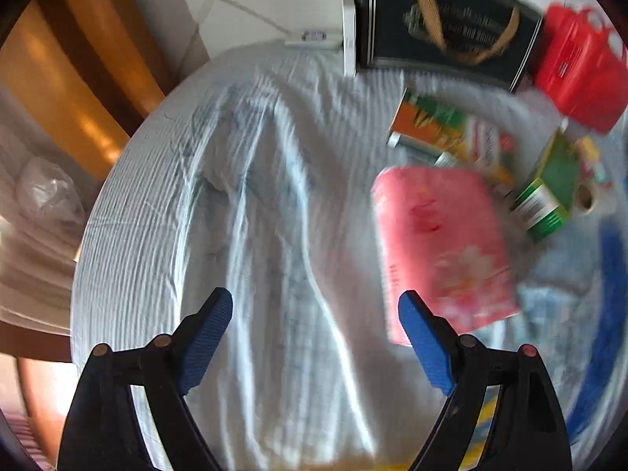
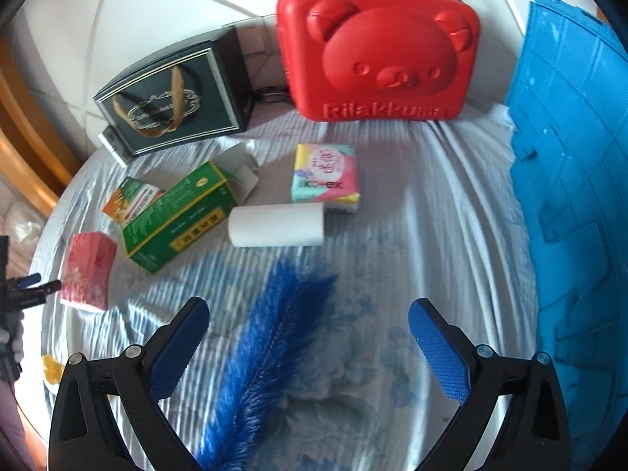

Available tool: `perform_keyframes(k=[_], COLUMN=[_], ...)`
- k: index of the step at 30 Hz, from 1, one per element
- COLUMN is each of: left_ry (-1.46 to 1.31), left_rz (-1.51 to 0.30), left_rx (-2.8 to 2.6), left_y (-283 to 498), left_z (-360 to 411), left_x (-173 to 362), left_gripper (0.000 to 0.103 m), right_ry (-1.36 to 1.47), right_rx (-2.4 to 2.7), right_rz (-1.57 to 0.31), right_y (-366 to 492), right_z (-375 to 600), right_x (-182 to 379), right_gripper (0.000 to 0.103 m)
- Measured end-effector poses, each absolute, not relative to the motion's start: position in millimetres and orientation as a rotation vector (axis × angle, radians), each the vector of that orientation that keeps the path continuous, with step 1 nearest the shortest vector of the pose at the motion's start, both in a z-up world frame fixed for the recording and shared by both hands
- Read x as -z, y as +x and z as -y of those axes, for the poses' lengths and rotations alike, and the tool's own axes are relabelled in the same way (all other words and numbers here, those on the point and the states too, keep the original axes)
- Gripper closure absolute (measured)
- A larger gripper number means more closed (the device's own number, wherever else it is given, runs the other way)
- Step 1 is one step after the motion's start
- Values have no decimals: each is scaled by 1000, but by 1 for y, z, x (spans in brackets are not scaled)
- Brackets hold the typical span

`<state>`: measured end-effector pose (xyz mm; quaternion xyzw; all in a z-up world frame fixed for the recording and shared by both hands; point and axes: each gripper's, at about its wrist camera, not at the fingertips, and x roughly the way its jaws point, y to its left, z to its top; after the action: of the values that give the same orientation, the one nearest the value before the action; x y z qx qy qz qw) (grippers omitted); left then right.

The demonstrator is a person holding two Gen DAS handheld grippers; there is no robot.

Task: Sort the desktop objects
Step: 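Grasp the pink tissue pack with the left tool while the right tool approaches the white roll, then lift the tissue pack with the left tool while the right tool grasps the white paper roll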

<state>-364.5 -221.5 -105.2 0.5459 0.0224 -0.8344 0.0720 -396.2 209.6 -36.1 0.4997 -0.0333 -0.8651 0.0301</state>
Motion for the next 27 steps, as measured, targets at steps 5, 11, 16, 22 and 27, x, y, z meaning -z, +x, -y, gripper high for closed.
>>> perform_keyframes(k=[5,11,16,22,27], left_ry=[1582,1712,1728,1752,1671], left_rz=[-207,-166,-83,-167,-182], left_rx=[2598,2530,2458,2415,2441], left_y=[-366,-397,-413,-408,-369], left_z=[189,152,142,149,146], left_x=[85,123,149,172,157], left_gripper=[16,16,11,12,13], right_ry=[1541,1565,1577,1579,1623], right_rx=[2667,2682,2638,2578,2703], right_rz=[119,99,87,-34,93], right_y=[-401,-418,-444,-481,-498], right_z=[-212,-225,-226,-207,-237], right_x=[39,48,66,90,91], right_gripper=[0,0,0,0,22])
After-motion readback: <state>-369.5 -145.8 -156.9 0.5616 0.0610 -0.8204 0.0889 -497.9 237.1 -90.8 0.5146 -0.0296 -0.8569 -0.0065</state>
